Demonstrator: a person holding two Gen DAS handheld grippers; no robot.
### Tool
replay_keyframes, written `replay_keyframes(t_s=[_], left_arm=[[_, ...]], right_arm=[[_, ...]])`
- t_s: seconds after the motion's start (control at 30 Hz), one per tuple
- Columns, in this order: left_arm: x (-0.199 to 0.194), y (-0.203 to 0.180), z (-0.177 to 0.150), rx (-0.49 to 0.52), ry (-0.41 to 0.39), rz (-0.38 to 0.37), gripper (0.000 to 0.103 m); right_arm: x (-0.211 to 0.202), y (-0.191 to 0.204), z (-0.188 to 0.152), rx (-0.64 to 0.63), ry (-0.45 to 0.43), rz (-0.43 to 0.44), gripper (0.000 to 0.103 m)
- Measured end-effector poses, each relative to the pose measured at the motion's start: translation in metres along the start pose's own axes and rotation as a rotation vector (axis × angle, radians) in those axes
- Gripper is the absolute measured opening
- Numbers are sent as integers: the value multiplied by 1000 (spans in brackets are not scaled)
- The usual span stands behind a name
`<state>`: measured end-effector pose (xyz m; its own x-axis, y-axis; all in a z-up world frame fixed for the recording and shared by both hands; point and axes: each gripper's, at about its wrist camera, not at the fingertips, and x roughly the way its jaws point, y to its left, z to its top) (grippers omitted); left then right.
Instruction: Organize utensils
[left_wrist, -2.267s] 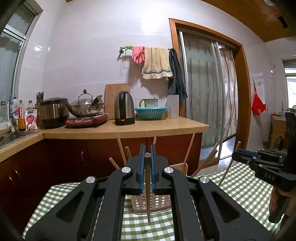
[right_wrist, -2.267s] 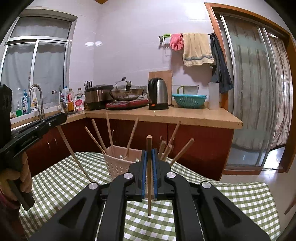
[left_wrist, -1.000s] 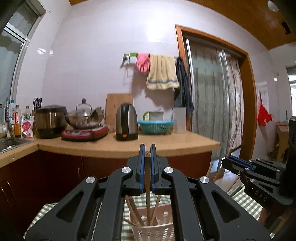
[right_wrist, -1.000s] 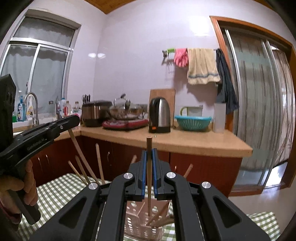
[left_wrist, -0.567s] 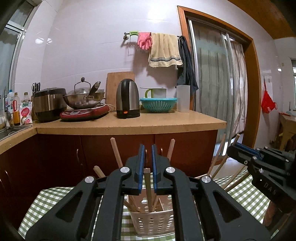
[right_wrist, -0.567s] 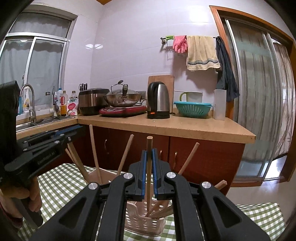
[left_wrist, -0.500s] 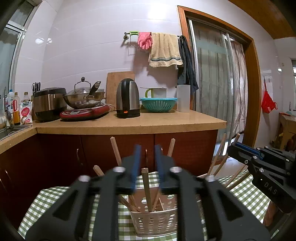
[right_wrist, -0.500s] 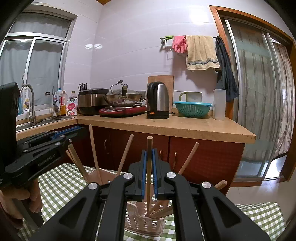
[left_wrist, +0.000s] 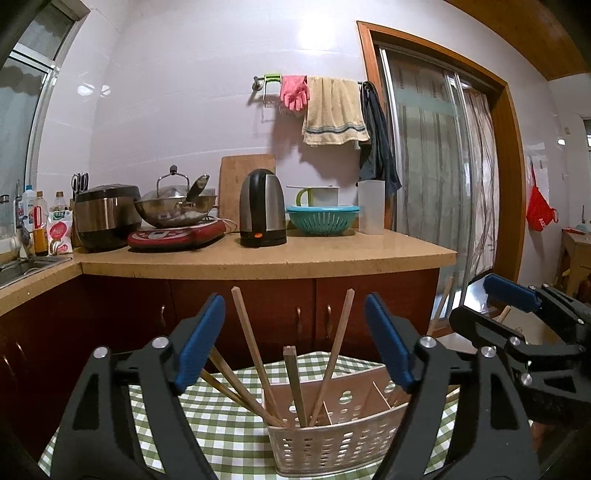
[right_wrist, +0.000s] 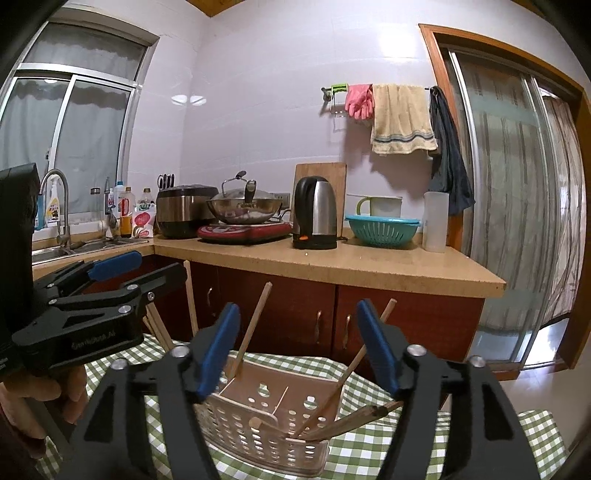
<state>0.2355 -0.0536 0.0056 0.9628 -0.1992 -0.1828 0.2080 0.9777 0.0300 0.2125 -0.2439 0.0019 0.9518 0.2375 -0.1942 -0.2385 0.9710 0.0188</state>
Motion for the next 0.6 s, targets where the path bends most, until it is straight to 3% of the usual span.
replay_keyframes(t_s=[0.17,0.6], left_arm=[[-5,-4,4,20,-36,51,92],[-28,-4,12,30,-74,168,99]], right_arm=[[-3,-1,3,9,-14,-21,82],[-17,-7,6,41,2,-116,85]])
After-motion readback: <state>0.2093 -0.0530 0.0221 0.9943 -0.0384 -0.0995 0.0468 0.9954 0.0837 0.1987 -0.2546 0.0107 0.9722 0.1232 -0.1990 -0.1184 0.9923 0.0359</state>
